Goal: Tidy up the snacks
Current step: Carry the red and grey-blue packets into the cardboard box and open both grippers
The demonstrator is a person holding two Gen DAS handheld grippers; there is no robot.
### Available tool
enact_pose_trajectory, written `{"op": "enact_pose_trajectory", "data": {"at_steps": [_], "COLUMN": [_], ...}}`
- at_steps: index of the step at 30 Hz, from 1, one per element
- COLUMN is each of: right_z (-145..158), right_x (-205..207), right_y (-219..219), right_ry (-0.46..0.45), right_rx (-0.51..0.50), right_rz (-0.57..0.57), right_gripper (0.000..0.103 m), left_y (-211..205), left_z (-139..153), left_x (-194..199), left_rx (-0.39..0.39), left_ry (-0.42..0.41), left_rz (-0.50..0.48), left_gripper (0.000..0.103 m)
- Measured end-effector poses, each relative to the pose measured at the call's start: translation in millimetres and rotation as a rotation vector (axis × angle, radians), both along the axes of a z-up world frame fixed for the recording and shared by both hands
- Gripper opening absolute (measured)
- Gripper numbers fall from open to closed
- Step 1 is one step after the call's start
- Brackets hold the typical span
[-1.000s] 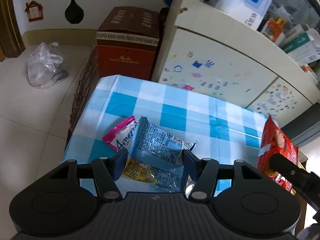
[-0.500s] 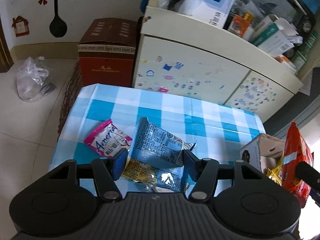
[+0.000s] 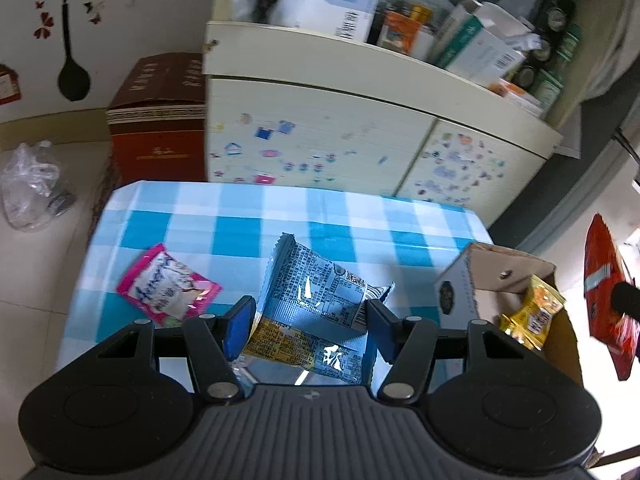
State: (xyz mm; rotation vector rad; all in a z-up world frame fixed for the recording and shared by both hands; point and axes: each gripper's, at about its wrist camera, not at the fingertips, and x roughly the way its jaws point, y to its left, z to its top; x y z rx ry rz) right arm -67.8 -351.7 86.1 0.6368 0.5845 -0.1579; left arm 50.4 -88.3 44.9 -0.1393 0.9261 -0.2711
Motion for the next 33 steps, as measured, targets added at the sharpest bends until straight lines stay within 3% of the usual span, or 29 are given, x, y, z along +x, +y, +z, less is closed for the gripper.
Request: {"op": "enact_pose_trajectory", "data": {"at_steps": [9,23,33], "right_z": [0,-12,-15], "right_x": [-19,-34,-31], "right_y": [-38,-66,-67], "right_ry": [-0.014,0.012,0.034], "right_rx": [0.036,0.082,0.081], "right_rz": [-0.110,-0.159,-0.167], "right_gripper": [0.066,0.066,0.066], "left_y": [-34,-94,-121], "left_z": [-1,-2,-17], "left_x": [-15,-50,-59], "left_rx": [-0.018,-0.146,-0.168], "left_ry": [-0.034,-0.070,-0.035], "left_rz": [-0.113,-0.318,-0.374], "left_gripper": [0.066,0.066,0.066]}}
